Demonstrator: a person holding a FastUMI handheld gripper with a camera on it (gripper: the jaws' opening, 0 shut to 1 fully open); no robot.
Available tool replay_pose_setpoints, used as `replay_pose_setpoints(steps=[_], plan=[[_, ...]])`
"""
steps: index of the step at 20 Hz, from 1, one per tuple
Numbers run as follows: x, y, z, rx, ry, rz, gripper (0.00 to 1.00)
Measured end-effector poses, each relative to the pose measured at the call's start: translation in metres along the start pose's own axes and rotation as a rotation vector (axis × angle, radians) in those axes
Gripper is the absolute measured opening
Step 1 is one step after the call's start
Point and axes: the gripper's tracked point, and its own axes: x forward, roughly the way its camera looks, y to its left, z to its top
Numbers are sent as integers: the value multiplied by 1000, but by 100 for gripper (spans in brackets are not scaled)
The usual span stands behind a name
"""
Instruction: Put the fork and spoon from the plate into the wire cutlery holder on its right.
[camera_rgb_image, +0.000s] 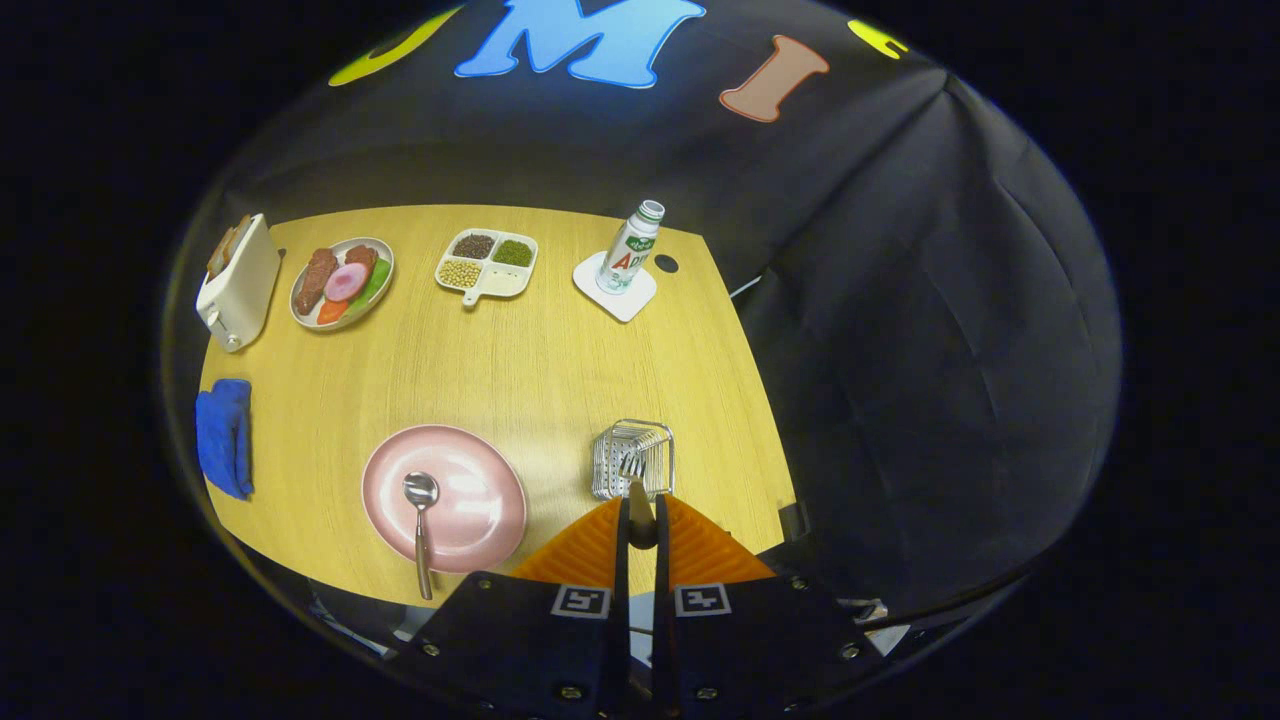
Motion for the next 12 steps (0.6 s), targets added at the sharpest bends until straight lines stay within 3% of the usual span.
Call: replay_pose_setpoints(steps=[9,12], plan=[[34,0,-13,9,47,51,9],[36,-3,-12,18,51,58,14]])
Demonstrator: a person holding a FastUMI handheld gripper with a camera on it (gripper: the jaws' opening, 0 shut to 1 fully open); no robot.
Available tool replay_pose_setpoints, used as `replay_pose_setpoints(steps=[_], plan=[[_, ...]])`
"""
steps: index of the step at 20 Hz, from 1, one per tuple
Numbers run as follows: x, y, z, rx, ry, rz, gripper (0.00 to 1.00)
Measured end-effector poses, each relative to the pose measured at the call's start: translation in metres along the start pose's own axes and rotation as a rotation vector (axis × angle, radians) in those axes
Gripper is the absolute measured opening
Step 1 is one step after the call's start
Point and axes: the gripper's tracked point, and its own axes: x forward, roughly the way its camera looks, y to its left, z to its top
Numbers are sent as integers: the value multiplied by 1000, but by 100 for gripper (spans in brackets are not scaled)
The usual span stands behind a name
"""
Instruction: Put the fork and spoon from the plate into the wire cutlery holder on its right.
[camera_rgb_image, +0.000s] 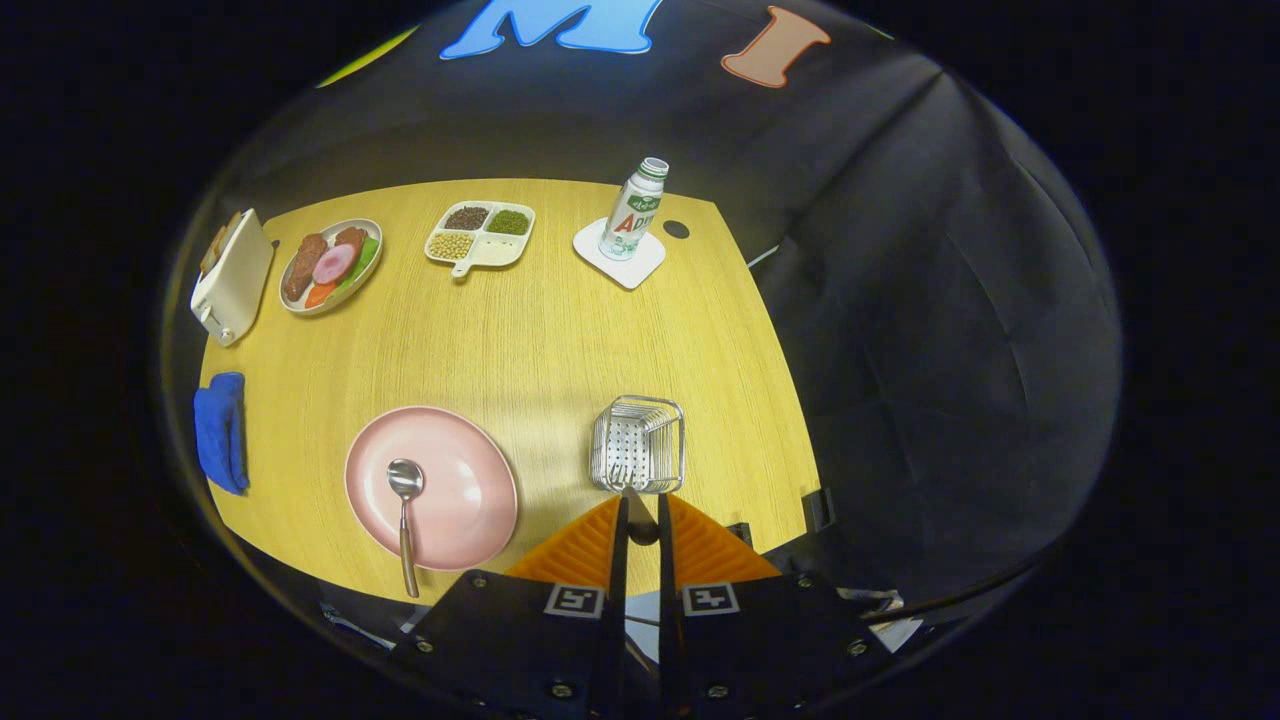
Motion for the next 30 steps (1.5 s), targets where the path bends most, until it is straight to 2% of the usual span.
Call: replay_pose_setpoints(steps=[2,9,16,30], plan=[[-2,3,2,12,-10,12,24],[-8,20,3,-12,-16,23,24],[-18,69,-9,-72,-5,72,24],[-22,173,-69,-214,79,190,25]])
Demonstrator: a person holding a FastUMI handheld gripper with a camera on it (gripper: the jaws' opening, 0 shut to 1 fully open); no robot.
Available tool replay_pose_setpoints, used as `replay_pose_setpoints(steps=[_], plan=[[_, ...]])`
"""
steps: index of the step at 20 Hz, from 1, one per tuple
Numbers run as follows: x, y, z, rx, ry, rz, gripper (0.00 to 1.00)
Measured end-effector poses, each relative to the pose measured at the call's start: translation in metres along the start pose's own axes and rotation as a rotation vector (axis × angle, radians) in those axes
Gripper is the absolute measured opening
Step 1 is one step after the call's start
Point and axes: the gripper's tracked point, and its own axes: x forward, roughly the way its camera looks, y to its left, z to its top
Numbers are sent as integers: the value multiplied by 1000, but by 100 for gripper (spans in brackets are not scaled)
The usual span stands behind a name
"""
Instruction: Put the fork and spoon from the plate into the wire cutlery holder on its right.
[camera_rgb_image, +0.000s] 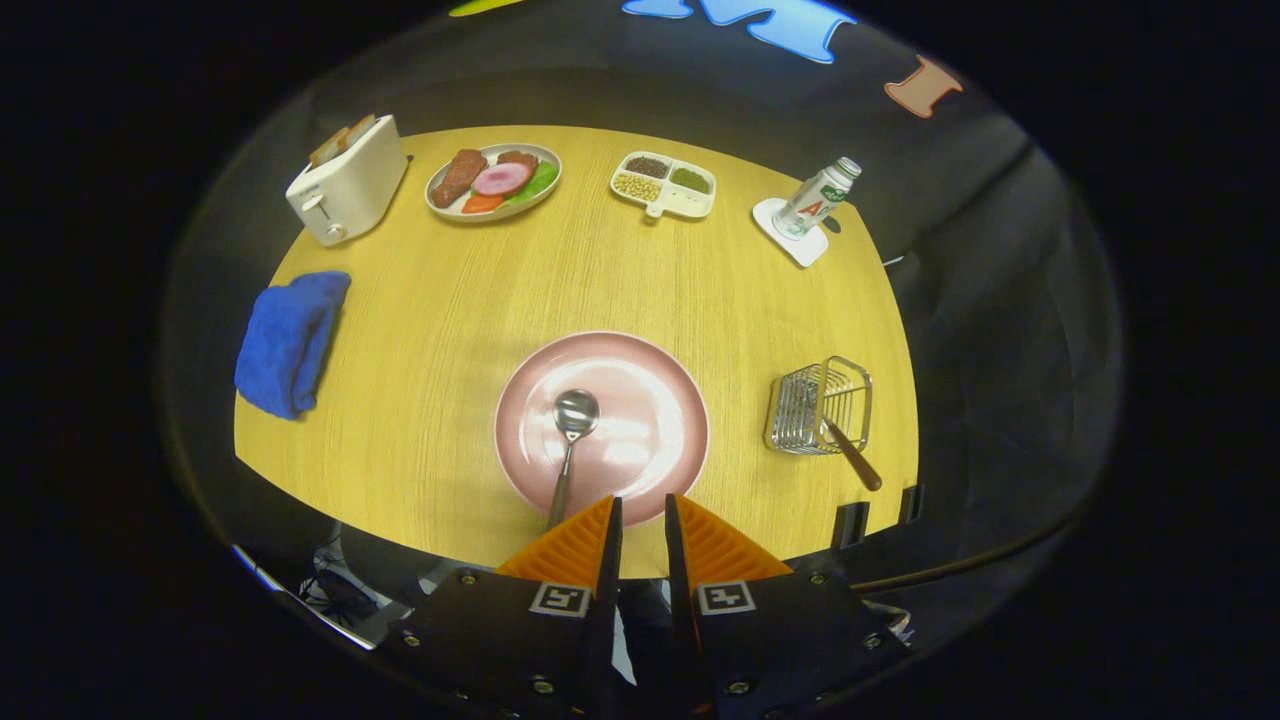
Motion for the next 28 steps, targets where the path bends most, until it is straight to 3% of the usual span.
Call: replay_pose_setpoints(steps=[2,13,28], plan=[[7,12,-9,-1,22,11,30],[51,60,-57,61,144,103,30],[94,76,-82,68,204,109,30]])
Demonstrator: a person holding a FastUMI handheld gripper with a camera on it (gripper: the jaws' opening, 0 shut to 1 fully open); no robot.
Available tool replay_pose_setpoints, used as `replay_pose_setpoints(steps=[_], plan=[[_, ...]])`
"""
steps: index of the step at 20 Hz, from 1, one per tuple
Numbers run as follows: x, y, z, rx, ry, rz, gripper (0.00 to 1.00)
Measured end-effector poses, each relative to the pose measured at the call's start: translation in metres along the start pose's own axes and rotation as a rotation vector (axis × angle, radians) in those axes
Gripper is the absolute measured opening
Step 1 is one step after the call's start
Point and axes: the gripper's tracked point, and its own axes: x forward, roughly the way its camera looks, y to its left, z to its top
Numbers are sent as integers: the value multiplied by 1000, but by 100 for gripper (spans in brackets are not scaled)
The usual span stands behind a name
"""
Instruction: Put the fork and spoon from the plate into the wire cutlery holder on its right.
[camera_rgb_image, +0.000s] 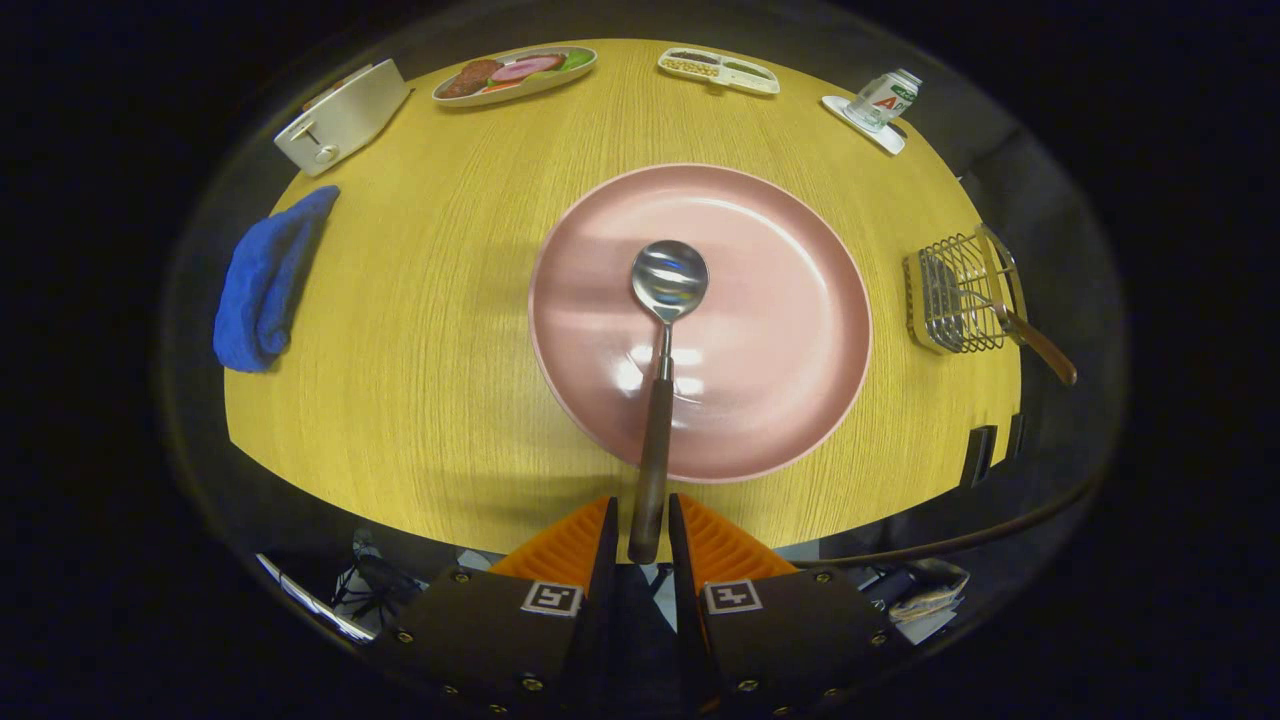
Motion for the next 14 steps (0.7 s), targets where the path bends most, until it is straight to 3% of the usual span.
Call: replay_pose_setpoints(steps=[3,4,6,7,14], plan=[[-1,-2,-2,-23,8,-18,30],[-5,-3,-1,-28,5,-19,17],[-9,-7,1,-23,0,-25,17],[-12,-4,1,-17,-4,-9,11],[-55,-1,28,-20,-94,-27,11]])
